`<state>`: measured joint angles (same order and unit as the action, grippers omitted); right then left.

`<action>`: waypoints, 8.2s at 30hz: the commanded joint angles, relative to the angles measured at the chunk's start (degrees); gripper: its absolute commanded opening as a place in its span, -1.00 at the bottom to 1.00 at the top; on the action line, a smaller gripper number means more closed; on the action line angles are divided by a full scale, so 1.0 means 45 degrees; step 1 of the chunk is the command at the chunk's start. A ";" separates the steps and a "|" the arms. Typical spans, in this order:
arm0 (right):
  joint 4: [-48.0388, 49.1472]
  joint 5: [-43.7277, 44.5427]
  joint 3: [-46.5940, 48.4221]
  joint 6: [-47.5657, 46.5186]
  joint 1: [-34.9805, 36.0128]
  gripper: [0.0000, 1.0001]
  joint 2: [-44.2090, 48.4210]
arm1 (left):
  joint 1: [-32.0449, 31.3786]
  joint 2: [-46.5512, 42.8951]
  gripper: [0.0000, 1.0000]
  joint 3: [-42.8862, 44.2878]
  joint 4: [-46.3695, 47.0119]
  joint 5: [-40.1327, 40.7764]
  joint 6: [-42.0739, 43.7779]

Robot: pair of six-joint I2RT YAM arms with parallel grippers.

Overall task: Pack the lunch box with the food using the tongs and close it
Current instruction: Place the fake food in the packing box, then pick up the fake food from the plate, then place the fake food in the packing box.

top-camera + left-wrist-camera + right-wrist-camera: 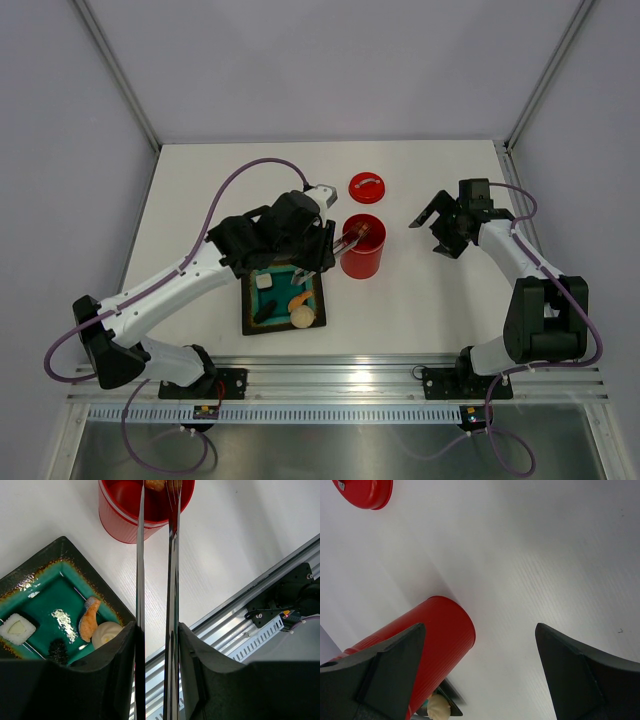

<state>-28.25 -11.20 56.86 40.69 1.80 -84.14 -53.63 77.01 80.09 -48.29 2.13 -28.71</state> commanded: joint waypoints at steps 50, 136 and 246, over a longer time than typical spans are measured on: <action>-0.1046 0.0985 0.0489 -0.1385 -0.0030 0.99 0.2037 | -0.0192 -0.6508 -0.50 -0.4322 -0.4248 0.0933 -0.2350; -0.0949 0.0751 -0.0057 -0.1229 -0.0010 0.99 0.2408 | -0.0309 -0.6548 -1.00 -0.2742 -0.5284 -0.0106 -0.1120; -0.0890 0.0556 -0.0253 -0.1131 -0.0010 0.99 0.2330 | -0.0173 -0.0004 -0.21 0.0053 0.0478 -0.0181 0.1165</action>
<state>-32.99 -8.16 55.88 35.38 1.80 -73.47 -54.59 78.28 79.68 -48.34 0.40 -24.29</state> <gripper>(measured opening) 0.993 0.419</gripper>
